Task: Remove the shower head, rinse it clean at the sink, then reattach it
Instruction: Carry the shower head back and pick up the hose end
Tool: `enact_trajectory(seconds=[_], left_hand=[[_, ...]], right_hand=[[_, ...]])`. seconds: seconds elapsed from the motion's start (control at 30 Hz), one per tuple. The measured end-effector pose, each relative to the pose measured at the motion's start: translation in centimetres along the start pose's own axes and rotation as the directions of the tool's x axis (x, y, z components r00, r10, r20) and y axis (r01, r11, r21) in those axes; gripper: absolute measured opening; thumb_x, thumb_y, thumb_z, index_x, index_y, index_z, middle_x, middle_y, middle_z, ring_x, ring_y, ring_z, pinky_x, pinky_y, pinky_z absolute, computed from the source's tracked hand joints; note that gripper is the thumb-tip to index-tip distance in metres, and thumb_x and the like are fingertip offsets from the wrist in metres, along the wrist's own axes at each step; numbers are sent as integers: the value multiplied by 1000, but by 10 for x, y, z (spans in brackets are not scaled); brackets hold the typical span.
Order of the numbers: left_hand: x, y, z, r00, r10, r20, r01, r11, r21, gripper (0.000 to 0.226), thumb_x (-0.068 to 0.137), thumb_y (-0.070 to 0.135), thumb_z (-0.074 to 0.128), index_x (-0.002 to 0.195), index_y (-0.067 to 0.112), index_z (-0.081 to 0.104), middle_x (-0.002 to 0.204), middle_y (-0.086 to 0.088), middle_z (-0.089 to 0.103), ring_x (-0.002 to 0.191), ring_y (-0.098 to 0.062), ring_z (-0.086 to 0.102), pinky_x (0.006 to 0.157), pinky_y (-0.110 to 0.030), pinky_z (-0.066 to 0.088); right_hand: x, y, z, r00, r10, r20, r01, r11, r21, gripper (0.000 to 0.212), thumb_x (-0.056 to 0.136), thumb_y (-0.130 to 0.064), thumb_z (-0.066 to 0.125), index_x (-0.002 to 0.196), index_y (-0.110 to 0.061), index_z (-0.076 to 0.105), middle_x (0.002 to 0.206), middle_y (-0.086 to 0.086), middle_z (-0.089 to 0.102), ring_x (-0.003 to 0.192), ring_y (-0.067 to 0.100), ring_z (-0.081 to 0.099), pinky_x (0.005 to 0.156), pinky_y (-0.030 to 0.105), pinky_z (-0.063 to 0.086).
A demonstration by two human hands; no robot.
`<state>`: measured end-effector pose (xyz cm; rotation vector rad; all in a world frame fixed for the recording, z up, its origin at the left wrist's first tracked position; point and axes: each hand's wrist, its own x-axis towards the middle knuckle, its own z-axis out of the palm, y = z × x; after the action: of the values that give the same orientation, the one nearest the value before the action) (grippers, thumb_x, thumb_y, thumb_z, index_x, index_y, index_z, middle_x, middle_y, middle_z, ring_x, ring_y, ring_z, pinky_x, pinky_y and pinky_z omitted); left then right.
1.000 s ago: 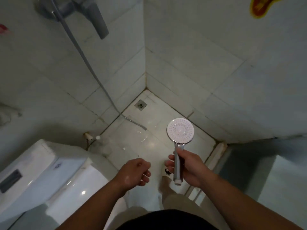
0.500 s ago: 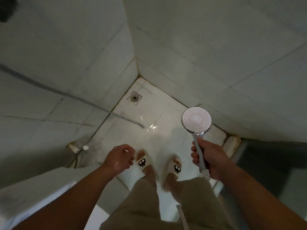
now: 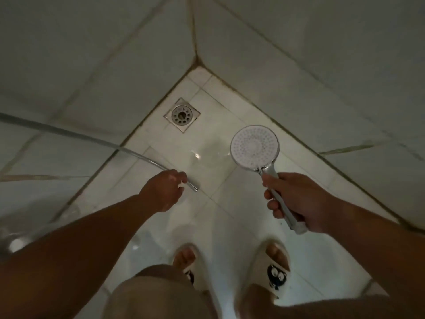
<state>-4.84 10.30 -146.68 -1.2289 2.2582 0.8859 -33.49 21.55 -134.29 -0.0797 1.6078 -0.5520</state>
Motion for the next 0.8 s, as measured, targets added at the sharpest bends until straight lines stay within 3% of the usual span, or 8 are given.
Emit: enact_trajectory(seconds=[0.07,0.17,0.27,0.4,0.5,0.6,0.7,0.8], left_hand=[[41,-16,28,996,67,60,-74,990,121,32,95,31,60,125,23,60,123,0,61,120,-22,55,98,-32,45],[84,-42,60,977,174,122,-194,966,173,42,89,36,69,128,24,62,127,0,61,122,-22,53,102,-36,43],[105,-70,90,937,343,62,-348,913,214,43,77,42,79,114,23,71,113,-2,67,107,-27,62,89,-40,52],[116,-72,111,881,472,-35,-449,858,249,16,85,45,66,89,29,64,89,5,60,83,-21,61,72,-39,51],[115,-67,109,886,454,-91,-441,887,135,21,91,44,60,94,25,66,91,4,64,84,-19,62,75,-38,54],[86,-51,75,946,281,-162,-307,938,-162,31,93,47,60,105,19,67,93,2,71,80,-16,68,73,-32,56],[35,-22,20,964,113,-240,-194,918,-346,17,96,33,64,104,18,67,84,3,71,72,-12,66,65,-18,49],[-30,14,-50,973,24,-231,-141,852,-504,17,98,41,56,98,26,64,72,5,64,64,-14,63,61,-24,51]], right_hand=[[45,-2,2,1000,-18,20,19,999,-43,23,101,-29,61,94,-8,60,67,4,58,51,14,52,44,25,45],[97,-3,7,999,-28,26,30,996,-84,23,100,-30,63,96,-8,62,67,4,58,50,13,51,44,25,45],[129,-3,12,999,-23,35,25,997,-70,21,100,-28,63,98,-7,62,68,5,57,49,14,51,42,24,44],[152,0,22,999,1,38,-1,1000,15,20,101,-27,61,97,-7,60,66,5,56,48,13,49,41,23,42],[150,-5,27,999,18,44,-20,998,52,20,101,-26,61,95,-8,59,67,5,55,48,12,48,40,22,42],[125,-17,31,998,29,51,-34,995,90,19,101,-26,61,95,-8,59,68,5,56,49,12,49,41,22,43],[72,-34,33,996,53,75,-62,990,124,19,101,-26,61,95,-8,59,69,6,56,50,13,49,42,23,43],[0,-52,29,994,60,96,-69,993,93,17,102,-25,60,98,-8,60,69,6,57,51,13,49,44,24,43]])
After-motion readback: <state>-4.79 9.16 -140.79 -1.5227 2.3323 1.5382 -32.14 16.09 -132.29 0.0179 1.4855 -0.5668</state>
